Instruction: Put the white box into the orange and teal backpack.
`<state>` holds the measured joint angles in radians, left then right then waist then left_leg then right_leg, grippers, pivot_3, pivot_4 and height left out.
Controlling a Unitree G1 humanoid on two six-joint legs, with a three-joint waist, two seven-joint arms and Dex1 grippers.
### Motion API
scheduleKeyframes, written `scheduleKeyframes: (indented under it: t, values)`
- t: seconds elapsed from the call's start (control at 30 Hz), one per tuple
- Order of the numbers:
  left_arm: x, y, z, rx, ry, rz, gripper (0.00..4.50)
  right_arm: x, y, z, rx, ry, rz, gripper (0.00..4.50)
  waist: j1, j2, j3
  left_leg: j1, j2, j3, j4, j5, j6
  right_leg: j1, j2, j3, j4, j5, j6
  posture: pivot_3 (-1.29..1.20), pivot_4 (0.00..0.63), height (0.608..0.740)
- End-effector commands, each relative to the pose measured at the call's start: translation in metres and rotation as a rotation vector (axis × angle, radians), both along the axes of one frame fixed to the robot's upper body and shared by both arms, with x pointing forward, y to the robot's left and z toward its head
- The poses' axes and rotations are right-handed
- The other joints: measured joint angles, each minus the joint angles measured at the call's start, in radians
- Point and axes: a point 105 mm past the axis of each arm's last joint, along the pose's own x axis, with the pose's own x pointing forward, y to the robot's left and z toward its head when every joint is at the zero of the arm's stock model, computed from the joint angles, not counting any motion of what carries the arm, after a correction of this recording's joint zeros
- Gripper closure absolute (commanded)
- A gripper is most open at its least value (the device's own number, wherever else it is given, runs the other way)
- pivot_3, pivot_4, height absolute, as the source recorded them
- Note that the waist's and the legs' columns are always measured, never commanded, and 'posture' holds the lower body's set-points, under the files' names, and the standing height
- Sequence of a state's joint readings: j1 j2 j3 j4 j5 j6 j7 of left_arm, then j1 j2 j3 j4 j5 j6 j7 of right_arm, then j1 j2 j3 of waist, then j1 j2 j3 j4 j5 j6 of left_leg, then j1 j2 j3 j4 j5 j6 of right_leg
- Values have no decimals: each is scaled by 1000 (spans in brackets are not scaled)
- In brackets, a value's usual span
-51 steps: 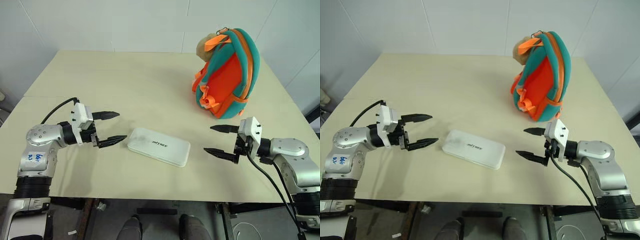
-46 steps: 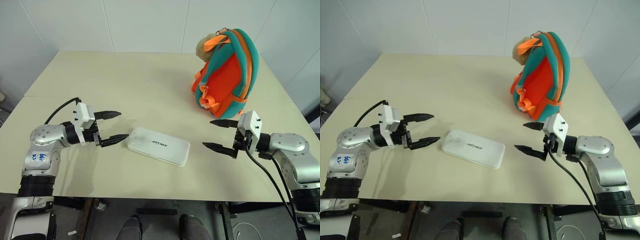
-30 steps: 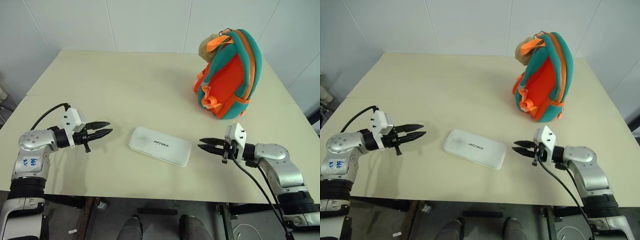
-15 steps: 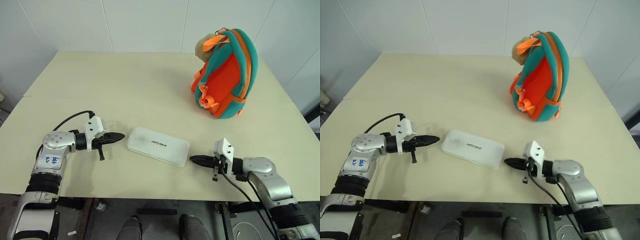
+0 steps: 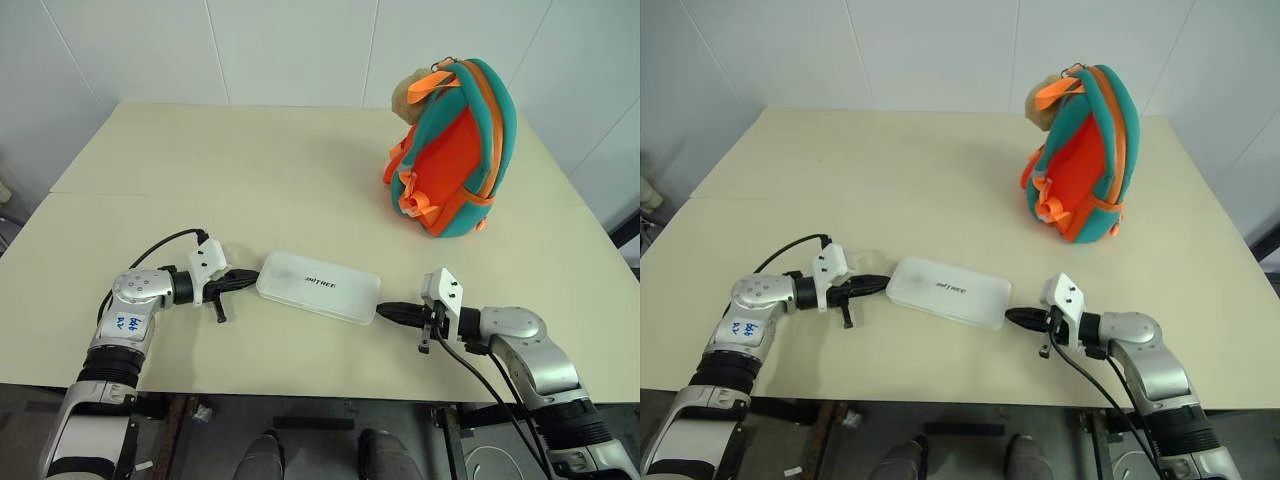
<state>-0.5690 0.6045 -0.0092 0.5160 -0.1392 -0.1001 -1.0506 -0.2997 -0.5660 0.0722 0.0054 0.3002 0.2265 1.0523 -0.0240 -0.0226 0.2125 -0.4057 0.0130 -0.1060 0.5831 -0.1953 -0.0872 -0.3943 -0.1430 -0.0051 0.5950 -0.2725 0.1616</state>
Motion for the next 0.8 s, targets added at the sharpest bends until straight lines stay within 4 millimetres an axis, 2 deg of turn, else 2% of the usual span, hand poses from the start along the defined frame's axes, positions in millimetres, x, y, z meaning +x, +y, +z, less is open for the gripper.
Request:
scheduleKeyframes:
  t: [0.03,0.17,0.33,0.7,0.8]
  values:
    - [-6,-21,3,-18,-23,-87,4473,4,10,13,28,-52,29,4500,0,0,0,0,0,0,0,0,0,0,0,0,0,0,0,0,150,740]
    - [-15,-37,5,-30,-19,-149,4473,13,6,14,10,-63,26,4500,-1,0,0,0,0,0,1,0,0,0,0,0,0,0,0,0,150,740]
    - [-22,-44,5,-30,-10,-173,4473,19,4,12,-9,-72,33,4500,-1,0,0,0,0,0,1,0,0,0,0,0,0,0,0,0,150,740]
    - [-18,-36,7,-51,-25,-94,4473,28,-1,8,-24,-73,-3,4500,0,0,0,0,0,0,2,0,0,1,0,1,1,1,0,0,150,740]
    - [-7,-25,11,-30,-60,-6,3886,29,-11,12,-30,-52,-23,3915,0,0,0,0,0,0,2,0,0,1,0,1,1,1,0,0,150,740]
